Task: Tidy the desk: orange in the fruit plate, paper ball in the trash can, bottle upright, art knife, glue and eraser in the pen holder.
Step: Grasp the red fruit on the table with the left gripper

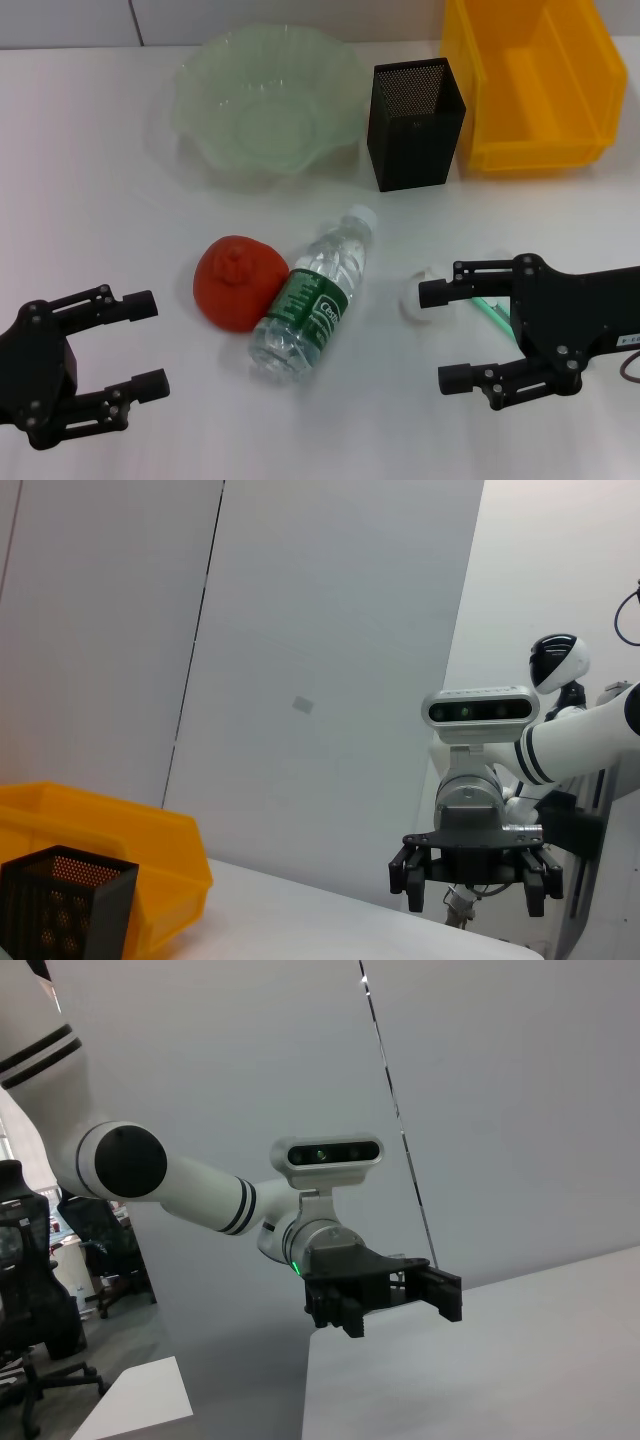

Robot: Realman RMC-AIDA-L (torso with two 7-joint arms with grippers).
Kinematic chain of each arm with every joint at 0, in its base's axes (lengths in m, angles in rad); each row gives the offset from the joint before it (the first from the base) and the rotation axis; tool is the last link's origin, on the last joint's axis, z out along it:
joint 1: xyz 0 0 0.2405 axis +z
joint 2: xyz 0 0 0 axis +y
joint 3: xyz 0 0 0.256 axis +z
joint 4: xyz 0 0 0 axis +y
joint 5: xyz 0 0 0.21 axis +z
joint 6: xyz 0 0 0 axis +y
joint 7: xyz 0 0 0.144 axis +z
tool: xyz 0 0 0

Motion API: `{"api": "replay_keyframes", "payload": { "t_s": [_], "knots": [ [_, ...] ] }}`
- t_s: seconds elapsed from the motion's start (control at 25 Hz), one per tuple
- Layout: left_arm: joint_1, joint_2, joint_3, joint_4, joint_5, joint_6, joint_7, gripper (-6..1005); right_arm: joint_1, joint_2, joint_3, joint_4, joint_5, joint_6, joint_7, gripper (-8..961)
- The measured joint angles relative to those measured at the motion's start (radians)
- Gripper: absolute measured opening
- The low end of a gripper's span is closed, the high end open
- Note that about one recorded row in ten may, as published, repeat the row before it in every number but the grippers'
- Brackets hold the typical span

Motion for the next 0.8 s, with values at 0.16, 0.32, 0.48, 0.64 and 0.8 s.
{"api": "replay_keyframes", "payload": {
  "t_s": [0.16,0.32,0.48,0.64,0.8],
  "knots": [
    [0.000,0.000,-0.001,0.000,-0.002,0.000,0.000,739,0.000,0.000,0.000,0.000,0.000,0.008,0.000,798],
    [-0.003,0.000,-0.001,0.000,-0.003,-0.001,-0.003,725,0.002,0.000,0.000,0.000,0.000,0.008,0.000,797],
    [-0.018,0.003,-0.019,0.002,-0.002,-0.006,-0.036,711,0.001,0.000,-0.001,-0.001,0.000,0.011,0.000,795],
    [-0.046,0.011,-0.054,0.025,0.002,-0.018,-0.121,697,-0.013,0.000,0.001,-0.001,0.000,0.032,0.000,794],
    [-0.070,0.016,-0.064,0.062,0.003,-0.051,-0.211,683,-0.050,-0.002,0.030,-0.001,0.000,0.065,0.000,792]
  ]
}}
